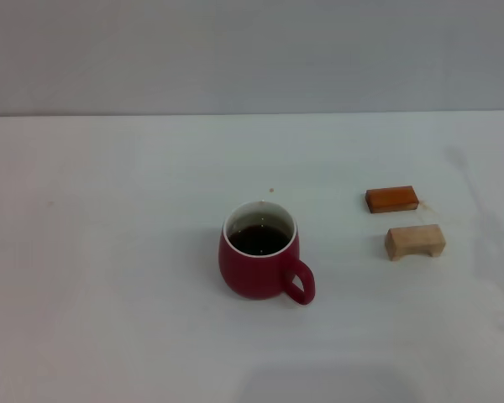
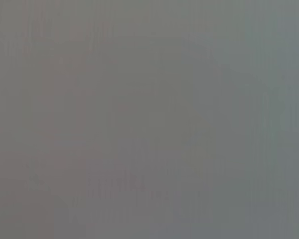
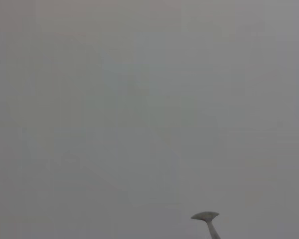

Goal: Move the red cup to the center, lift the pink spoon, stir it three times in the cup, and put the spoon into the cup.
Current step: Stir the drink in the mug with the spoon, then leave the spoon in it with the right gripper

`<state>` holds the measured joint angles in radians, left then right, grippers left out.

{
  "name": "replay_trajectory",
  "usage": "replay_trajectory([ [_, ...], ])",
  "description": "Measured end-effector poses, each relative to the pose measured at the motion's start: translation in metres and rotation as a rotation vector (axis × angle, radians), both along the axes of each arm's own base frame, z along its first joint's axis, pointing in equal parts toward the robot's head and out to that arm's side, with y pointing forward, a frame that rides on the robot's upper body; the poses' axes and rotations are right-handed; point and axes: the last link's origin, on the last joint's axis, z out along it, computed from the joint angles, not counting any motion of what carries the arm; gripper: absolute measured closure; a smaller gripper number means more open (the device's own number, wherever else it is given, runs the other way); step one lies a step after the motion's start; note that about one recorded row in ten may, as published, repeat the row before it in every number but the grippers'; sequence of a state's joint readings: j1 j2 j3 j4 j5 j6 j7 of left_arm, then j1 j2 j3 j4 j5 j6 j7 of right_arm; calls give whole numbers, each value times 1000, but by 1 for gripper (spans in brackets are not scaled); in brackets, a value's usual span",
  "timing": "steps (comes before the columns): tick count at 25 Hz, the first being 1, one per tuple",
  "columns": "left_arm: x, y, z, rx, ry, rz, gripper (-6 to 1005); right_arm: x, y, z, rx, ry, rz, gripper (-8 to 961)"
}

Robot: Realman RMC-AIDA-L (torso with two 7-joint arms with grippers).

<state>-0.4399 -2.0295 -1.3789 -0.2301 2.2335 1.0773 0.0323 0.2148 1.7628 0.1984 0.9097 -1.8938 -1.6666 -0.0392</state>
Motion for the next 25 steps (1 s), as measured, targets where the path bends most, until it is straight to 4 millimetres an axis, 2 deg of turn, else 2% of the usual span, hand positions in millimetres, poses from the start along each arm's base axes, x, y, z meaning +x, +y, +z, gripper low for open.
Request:
replay_trajectory([
  [6,-1,0,-1,-7,4,7,156,0,6,0,-70,-60,19,794],
  [13,-1,0,-1,-9,6,9,156,-12,15,6,-188,-158,60,794],
  [18,-1,1,-1,-12,7,10,156,-26,24,10,-252,-264,67,794],
  [22,-1,2,-2,-18,7,11,156,-49,34,11,-303,-391,61,794],
  [24,-1,2,-2,-21,7,12,156,-52,36,12,-308,-415,54,794],
  [25,-1,2,-2,-21,7,13,156,-64,38,12,-314,-478,49,794],
])
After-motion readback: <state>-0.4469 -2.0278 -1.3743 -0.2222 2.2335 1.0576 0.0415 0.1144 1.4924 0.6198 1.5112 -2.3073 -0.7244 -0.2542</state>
